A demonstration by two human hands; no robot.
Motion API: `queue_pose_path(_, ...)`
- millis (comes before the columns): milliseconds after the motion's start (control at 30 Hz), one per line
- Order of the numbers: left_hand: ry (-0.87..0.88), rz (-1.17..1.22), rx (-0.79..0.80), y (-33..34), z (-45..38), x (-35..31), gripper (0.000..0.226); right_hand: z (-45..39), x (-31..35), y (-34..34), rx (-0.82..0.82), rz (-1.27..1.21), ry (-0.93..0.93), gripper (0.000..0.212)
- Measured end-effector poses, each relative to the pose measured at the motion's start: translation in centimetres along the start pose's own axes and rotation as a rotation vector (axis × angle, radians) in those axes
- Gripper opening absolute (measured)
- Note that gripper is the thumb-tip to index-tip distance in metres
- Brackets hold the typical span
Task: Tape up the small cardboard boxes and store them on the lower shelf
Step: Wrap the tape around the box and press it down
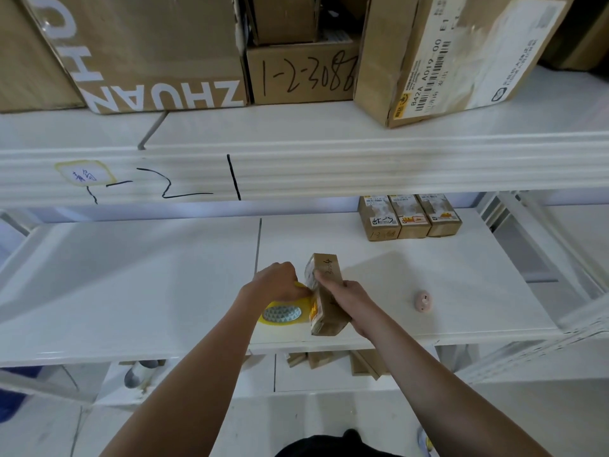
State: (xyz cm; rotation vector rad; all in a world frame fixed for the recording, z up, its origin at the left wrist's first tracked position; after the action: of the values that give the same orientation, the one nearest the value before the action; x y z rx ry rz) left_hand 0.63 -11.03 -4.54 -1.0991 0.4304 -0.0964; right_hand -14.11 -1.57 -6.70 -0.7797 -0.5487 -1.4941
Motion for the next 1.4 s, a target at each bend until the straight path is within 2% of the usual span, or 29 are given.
queue_pose_path(167, 0.022, -0.100, -0.013, -0.6, 0.2, -1.4, 0.047, -0.6, 0.2, -0.2, -0.106, 0.102, 0.016, 0.064)
queue_pose_path(400, 0.010, 0.219, 0.146, -0.8, 0.9, 1.0, 0.058, -1.1, -1.0, -2.6, -0.071, 0.032, 0.085, 0.055)
queue_pose_path(567, 0.059, 0.330, 0.225, -0.7, 1.6, 1.6, 0.044, -1.2, -0.9, -2.6, -0.021, 0.001, 0.079, 0.050)
queue_pose_path(767, 0.061, 0.327, 0.180, -1.5, 1.1, 1.8, 0.044, -1.0, -0.8, -2.1, 0.031, -0.065, 0.078, 0.052)
queue_pose_path(967, 0.021, 0.143, 0.105, -1.0, 0.9, 4.2, 0.054, -0.7, 0.9, -2.4, 0.110, -0.072, 0.021, 0.050)
queue_pose_path(1133, 0.032, 0.182, 0.028, -1.7, 0.9, 3.8, 0.053, -0.3, 1.4, -1.8, 0.184, -0.157, 0.019, 0.049)
queue_pose_path(1300, 0.028, 0.206, 0.030, -1.6, 0.7, 3.6, 0.052, 0.1, 1.7, -1.1, 0.251, -0.208, -0.004, 0.065)
queue_pose_path(1400, 0.024, 0.234, 0.045, -1.4, 0.6, 3.7, 0.054, 0.2, 1.7, -0.7, 0.288, -0.244, -0.026, 0.065)
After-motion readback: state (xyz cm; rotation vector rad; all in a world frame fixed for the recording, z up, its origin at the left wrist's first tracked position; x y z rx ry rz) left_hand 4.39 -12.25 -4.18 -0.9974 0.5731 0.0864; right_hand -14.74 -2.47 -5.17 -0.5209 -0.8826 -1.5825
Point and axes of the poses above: each hand's wrist, its own z-axis away from the middle knuckle, its own y-axis out of the palm, x = y × z, the point moved 10 cm from there along -z, towards the middle knuckle, and after that the axes turned 3 degrees about y, right-handed, at the moved point
